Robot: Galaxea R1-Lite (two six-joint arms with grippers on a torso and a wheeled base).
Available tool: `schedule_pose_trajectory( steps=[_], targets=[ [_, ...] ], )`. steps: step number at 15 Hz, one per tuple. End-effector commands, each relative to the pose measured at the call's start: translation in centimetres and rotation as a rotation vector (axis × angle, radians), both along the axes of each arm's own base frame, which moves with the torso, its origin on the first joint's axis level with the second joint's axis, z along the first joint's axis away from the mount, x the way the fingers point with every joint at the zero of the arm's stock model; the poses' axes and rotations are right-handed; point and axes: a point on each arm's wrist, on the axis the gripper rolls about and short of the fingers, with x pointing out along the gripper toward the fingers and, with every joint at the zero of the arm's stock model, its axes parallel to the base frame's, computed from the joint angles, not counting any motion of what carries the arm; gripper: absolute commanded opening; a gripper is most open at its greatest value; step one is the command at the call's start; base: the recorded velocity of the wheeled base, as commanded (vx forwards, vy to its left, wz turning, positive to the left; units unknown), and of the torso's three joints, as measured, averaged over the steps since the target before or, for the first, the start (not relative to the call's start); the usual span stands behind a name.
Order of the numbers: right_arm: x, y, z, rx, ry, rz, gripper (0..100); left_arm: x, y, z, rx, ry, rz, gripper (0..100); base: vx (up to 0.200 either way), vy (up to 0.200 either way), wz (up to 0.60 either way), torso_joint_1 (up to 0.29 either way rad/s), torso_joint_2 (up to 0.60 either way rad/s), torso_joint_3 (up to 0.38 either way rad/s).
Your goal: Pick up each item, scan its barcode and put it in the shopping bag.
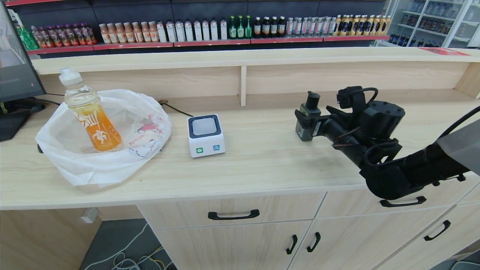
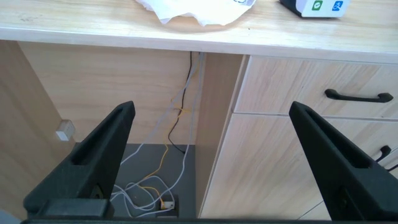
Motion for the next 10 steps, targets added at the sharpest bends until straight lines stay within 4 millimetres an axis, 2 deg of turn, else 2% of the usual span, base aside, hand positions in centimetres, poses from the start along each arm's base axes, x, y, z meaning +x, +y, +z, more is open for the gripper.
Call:
schedule_pose_trajectory(
  steps=[1, 10],
  targets=[
    [1.3, 0.7, -0.4, -0.003, 0.005, 0.006, 100, 0.0, 0.0, 0.0, 0.0, 0.0, 0.001, 100, 0.0, 0.0, 0.0, 0.0, 0.0, 0.0],
    [3.7, 0.1, -1.0, 0.018, 0.013, -0.016, 100, 0.0, 0.0, 0.0, 0.0, 0.0, 0.001, 100, 0.0, 0.0, 0.0, 0.0, 0.0, 0.0]
  ],
)
